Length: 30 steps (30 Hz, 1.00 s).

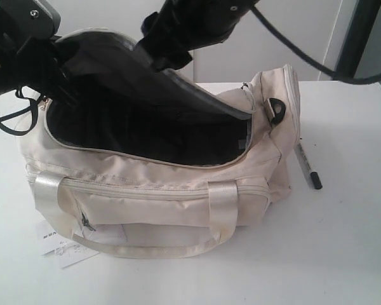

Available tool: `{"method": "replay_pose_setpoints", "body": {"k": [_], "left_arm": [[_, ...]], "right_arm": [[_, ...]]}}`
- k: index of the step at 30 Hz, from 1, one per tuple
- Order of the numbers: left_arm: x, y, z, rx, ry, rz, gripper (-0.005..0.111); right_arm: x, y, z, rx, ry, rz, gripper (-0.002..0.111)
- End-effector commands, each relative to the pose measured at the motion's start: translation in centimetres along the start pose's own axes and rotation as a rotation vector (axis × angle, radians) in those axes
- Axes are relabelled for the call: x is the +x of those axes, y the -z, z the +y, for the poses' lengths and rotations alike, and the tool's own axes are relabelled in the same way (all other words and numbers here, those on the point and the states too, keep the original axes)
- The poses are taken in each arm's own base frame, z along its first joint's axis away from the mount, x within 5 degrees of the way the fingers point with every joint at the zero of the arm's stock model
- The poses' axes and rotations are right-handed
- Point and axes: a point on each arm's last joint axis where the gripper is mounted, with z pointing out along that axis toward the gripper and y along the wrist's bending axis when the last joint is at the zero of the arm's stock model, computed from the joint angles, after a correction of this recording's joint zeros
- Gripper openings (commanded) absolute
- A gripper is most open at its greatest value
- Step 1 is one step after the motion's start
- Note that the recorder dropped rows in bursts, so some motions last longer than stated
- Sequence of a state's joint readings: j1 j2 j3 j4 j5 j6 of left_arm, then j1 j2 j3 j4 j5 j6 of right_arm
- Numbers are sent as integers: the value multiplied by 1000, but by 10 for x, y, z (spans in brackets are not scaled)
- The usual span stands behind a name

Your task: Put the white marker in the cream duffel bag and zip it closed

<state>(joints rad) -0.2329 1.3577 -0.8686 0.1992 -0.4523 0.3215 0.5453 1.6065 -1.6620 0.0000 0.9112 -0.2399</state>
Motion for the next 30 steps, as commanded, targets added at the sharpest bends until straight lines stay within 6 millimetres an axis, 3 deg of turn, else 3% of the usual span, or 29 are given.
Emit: {"method": "replay_pose_setpoints", "body": {"k": [1,11,17,22,30], "left_arm": [[-2,0,1,-4,27,-1,0],[0,0,0,5,26,16,0],[0,0,1,4,26,19,0],[0,0,1,4,26,19,0],[0,0,1,4,26,19,0]], "right_arm": [[15,11,-34,118,-96,75,57],[48,22,-99,253,-344,167,45],[93,16,-130,302,-457,294,38],[137,0,-137,288,-566,411,38],[168,-18,-132,271,-587,467,38]]}}
